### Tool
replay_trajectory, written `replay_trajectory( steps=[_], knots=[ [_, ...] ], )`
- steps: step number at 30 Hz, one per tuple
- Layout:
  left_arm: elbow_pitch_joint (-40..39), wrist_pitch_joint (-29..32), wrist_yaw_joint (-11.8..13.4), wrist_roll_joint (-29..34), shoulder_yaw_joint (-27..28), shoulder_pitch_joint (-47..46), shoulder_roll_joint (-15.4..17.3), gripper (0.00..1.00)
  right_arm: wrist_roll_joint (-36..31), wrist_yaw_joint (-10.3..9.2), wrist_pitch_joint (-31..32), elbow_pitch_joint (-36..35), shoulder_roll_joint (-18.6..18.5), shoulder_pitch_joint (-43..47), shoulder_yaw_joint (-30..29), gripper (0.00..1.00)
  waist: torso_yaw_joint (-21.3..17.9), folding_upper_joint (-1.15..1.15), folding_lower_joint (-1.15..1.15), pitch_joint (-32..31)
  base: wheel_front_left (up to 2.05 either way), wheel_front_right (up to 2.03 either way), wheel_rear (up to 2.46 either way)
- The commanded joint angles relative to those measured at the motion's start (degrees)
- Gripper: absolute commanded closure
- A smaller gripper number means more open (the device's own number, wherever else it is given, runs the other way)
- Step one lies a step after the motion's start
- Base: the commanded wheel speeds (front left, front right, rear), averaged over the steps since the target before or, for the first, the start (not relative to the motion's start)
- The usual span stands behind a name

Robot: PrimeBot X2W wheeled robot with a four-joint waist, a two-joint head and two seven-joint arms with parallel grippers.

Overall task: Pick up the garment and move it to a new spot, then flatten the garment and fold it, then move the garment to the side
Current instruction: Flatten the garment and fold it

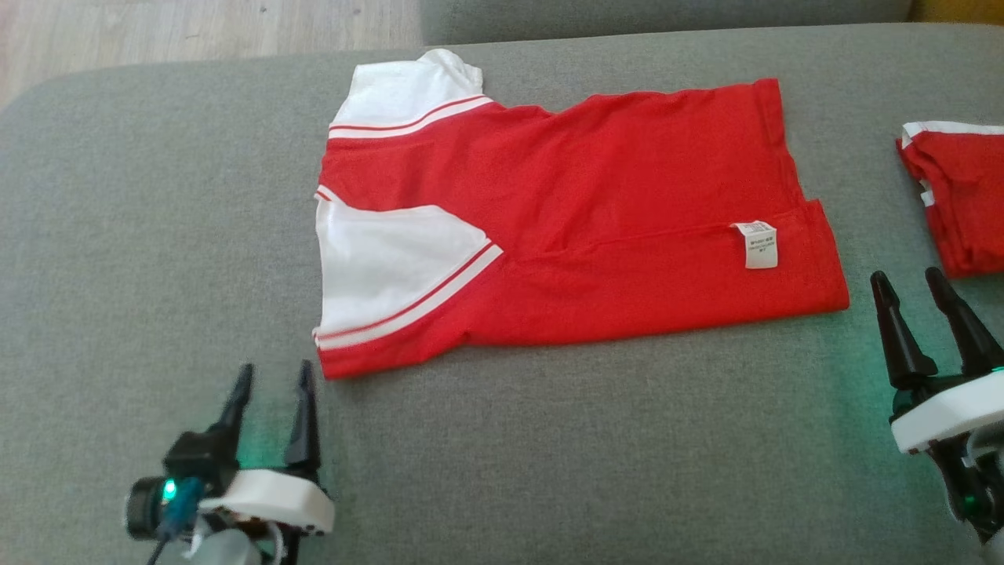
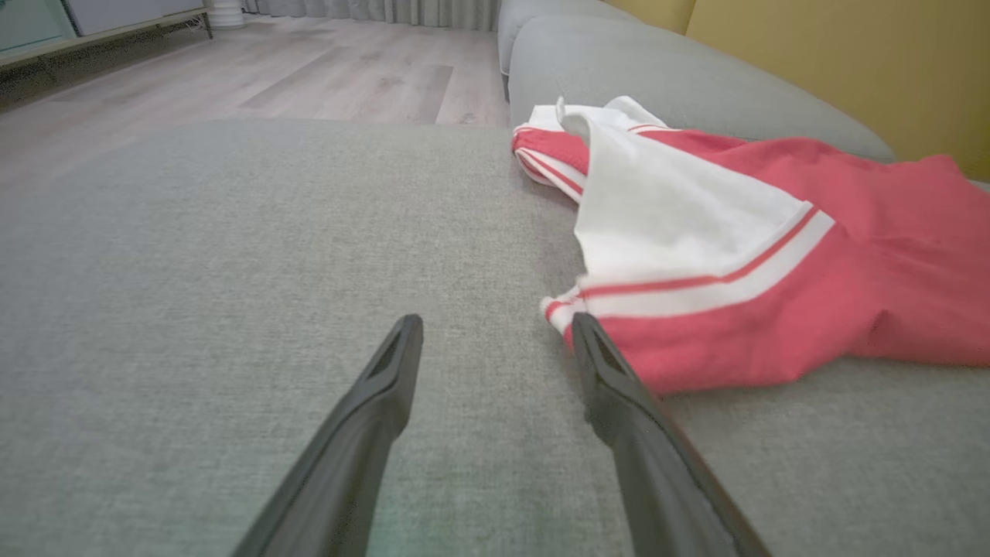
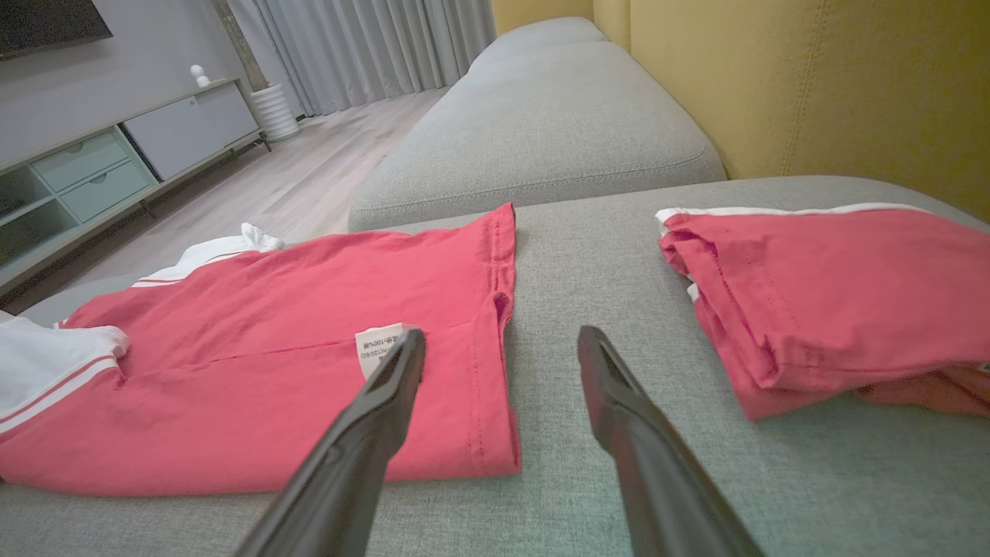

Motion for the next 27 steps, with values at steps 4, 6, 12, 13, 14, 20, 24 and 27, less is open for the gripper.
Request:
replay_trajectory(
  steps=[4,6,12,13,14,20,24,27],
  knots=[
    [-5.2,-0.3,-1.2,0.2,2.7,0.5,0.8,0.0,-0.2,-0.04,-0.8,-1.3,-0.8,1.0,0.2,0.0,-0.5,0.0,0.0,0.3,0.0,0.0,0.0],
    [-4.6,-0.3,-1.6,0.3,1.9,0.6,0.3,0.0,-0.3,-0.04,-0.8,-1.3,-0.7,0.9,0.3,0.0,-0.9,0.0,0.0,0.5,0.0,0.0,0.0],
    [1.5,0.4,-1.2,-0.9,1.5,-1.6,-1.3,0.0,-0.3,-0.04,-0.8,-1.4,-0.7,0.2,0.6,0.0,-1.6,0.0,0.0,1.4,0.0,0.0,0.0],
    [1.5,0.4,-1.2,-0.9,1.5,-1.6,-1.3,0.0,-0.3,-0.04,-0.8,-1.4,-0.7,0.2,0.6,0.0,-1.6,0.0,0.0,1.4,0.0,0.0,0.0],
    [2.6,0.4,-1.3,-1.0,1.4,-2.3,-1.4,0.0,-0.3,-0.04,-0.8,-1.4,-0.7,0.0,0.7,0.0,-1.8,0.0,0.0,1.5,0.0,0.0,0.0],
    [7.8,0.0,-2.0,-1.6,0.8,-5.4,-2.2,0.0,-0.3,-0.04,-0.8,-1.3,-0.9,-0.6,0.9,0.0,-1.8,0.0,0.0,2.5,0.0,0.0,0.0],
    [9.3,-0.2,-2.4,-1.1,0.4,-6.8,-2.4,0.0,-0.4,-0.04,-0.8,-1.0,-0.7,-1.0,1.0,0.0,-1.5,0.0,0.0,2.9,0.0,0.0,0.0],
    [10.0,-0.3,-3.2,-0.3,-0.6,-7.6,-2.3,0.33,-0.3,-0.04,-0.8,-0.8,-0.5,-1.2,1.1,0.0,-1.2,0.0,0.0,3.0,0.0,0.0,0.0]
  ],
)
